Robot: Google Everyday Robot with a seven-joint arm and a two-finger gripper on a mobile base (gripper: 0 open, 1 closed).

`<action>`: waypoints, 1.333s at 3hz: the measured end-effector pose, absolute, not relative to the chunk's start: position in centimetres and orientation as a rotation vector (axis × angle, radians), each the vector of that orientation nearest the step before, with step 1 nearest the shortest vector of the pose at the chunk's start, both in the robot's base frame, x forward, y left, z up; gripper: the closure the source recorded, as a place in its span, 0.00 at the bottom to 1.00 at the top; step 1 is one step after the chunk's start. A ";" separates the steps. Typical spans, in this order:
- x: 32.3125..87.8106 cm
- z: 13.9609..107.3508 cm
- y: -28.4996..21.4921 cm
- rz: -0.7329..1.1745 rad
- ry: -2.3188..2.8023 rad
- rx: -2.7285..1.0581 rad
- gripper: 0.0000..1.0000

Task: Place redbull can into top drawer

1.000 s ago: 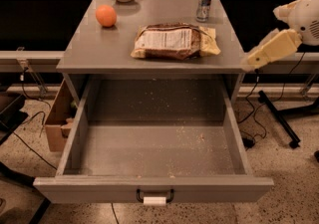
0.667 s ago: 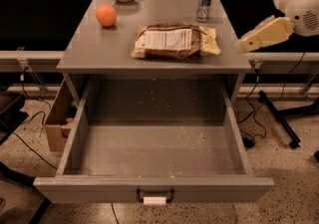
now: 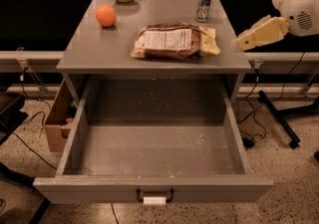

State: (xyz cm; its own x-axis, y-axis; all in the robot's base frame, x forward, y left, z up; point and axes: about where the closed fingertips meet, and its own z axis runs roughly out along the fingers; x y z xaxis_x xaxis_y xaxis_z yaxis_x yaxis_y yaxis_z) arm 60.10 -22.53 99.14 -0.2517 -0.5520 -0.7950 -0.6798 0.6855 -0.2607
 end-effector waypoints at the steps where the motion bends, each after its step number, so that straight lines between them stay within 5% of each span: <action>1: 62.4 96.9 -21.7 0.168 1.946 -0.866 0.00; 4: 82.8 92.1 -19.6 0.257 1.775 -0.421 0.00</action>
Offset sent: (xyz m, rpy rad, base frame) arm 0.1693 0.0122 -0.0671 0.3424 -0.1195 -0.3389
